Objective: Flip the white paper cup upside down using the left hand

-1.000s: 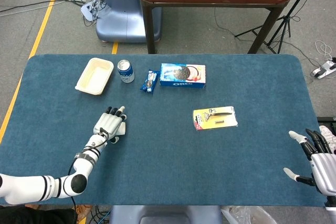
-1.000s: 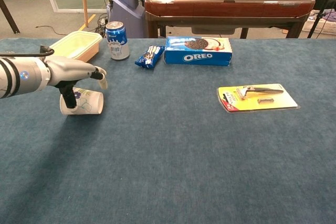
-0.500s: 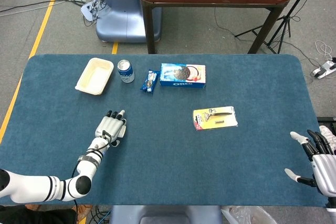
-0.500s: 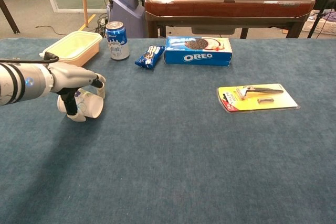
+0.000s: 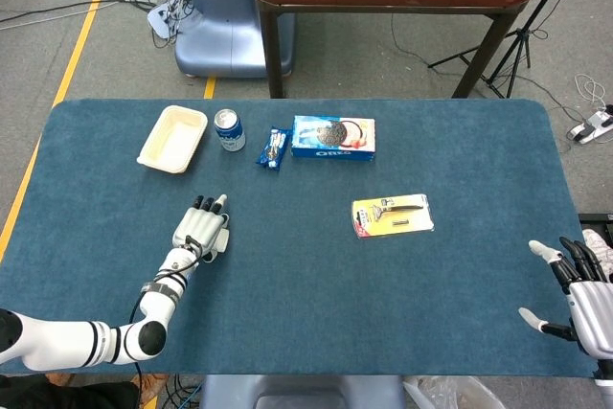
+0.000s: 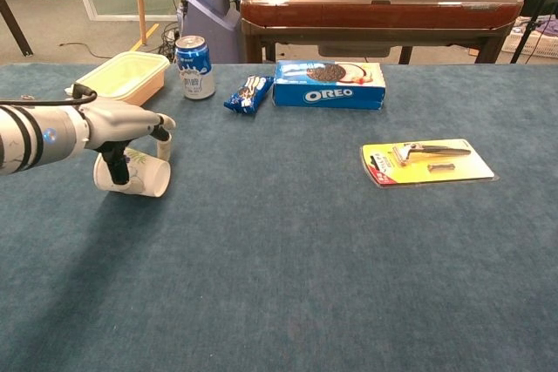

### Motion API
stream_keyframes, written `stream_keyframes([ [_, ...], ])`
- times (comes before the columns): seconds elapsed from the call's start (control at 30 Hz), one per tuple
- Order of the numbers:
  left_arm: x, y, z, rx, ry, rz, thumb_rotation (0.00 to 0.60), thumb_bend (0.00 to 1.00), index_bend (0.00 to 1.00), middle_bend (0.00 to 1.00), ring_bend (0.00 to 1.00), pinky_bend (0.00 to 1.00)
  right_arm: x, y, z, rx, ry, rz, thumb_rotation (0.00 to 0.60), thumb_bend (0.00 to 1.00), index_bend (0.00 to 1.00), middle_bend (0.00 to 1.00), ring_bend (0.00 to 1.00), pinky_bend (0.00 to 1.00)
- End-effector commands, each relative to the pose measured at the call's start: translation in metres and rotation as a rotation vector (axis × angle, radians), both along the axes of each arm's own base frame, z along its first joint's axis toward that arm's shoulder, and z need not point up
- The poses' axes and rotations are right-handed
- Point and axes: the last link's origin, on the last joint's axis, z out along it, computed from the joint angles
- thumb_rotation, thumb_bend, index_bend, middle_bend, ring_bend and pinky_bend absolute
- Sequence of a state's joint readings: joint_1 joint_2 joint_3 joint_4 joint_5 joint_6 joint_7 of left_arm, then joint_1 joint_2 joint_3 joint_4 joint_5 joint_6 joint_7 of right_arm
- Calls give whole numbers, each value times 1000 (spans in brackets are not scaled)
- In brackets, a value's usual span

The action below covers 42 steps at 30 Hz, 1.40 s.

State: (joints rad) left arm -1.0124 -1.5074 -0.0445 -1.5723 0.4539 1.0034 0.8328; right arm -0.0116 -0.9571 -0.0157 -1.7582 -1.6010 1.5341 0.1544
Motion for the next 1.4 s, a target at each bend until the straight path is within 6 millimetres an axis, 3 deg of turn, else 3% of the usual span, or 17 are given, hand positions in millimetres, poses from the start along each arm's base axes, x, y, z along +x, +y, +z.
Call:
stream_keyframes([
  [0.03, -3, 1, -1, 5, -6, 2, 600, 228, 366, 0, 0, 0, 0, 0, 0, -2, 1, 0, 600, 104, 170, 227, 18, 0],
  [0.3, -4, 11, 13, 73, -169, -2, 600, 229, 401, 0, 0, 0, 1, 1, 1, -4, 3, -2, 600, 103, 170, 227, 18, 0],
  [0.53, -2, 18, 34, 55, -598, 103, 600, 229, 400, 0, 0, 0, 1, 0, 0, 0, 2, 0, 600, 104, 170, 228, 18, 0],
  [0.73, -13, 19, 33, 2, -838, 215, 600, 229, 386, 0, 0, 0, 1, -1, 0, -1, 1, -3, 600, 104, 170, 227, 18, 0],
  [1.13, -38, 24, 9, -23, -1014, 333, 600, 229, 344, 0, 0, 0, 1, 1, 1, -9, 5, -15, 600, 103, 170, 227, 18, 0],
  [1.4, -54, 22, 1, -24, -985, 309, 600, 229, 301, 0, 0, 0, 1, 0, 0, -4, 7, -17, 600, 104, 170, 227, 18, 0],
])
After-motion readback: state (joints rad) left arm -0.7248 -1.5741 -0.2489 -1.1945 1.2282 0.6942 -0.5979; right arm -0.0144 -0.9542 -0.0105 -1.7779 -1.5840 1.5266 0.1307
